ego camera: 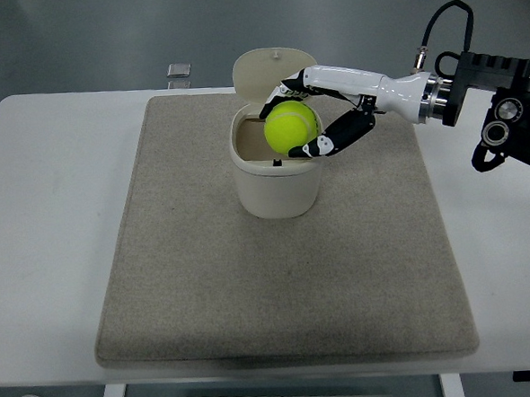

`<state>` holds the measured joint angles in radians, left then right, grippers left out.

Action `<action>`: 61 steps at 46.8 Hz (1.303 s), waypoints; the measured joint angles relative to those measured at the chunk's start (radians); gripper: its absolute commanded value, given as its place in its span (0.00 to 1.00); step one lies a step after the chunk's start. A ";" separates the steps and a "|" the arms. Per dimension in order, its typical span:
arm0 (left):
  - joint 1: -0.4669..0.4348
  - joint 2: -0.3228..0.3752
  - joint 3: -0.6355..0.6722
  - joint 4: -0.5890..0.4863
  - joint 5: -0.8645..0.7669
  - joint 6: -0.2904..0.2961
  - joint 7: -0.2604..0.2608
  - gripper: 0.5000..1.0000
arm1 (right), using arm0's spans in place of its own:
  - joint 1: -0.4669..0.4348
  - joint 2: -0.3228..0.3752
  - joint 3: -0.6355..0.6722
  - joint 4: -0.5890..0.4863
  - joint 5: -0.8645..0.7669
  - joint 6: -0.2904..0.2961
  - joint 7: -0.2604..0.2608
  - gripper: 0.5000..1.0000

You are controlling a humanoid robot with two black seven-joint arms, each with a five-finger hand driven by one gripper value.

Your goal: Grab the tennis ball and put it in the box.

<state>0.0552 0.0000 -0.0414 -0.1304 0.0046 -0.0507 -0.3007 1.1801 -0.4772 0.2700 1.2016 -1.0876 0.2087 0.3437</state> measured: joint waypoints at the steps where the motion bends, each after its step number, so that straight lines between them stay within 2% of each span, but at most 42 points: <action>1: 0.000 0.000 0.000 0.000 0.000 0.000 0.000 0.98 | 0.000 0.000 0.000 0.000 0.000 0.000 0.000 0.59; 27: 0.000 0.000 0.000 0.000 0.000 0.000 0.000 0.98 | -0.001 0.014 -0.002 -0.007 0.000 0.001 0.000 0.62; 36: 0.000 0.000 0.000 0.000 0.000 0.000 0.000 0.98 | 0.006 0.012 -0.001 -0.006 0.007 0.025 -0.003 0.64; 42: 0.000 0.000 0.000 0.000 0.000 0.000 0.000 0.98 | 0.006 0.000 0.003 -0.005 0.015 0.073 -0.003 0.65; 49: 0.000 0.000 0.000 0.000 0.000 0.000 0.000 0.98 | 0.006 -0.031 0.013 -0.004 0.053 0.157 -0.003 0.65; 58: 0.000 0.000 0.000 0.000 0.000 0.000 0.000 0.98 | 0.012 -0.109 0.016 -0.003 0.235 0.276 -0.005 0.65; 61: 0.000 0.000 0.000 0.000 0.000 0.000 0.000 0.98 | 0.013 -0.140 0.016 -0.003 0.292 0.317 -0.020 0.65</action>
<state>0.0553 0.0000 -0.0414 -0.1304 0.0046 -0.0507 -0.3007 1.1928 -0.6174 0.2858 1.1981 -0.7953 0.5260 0.3233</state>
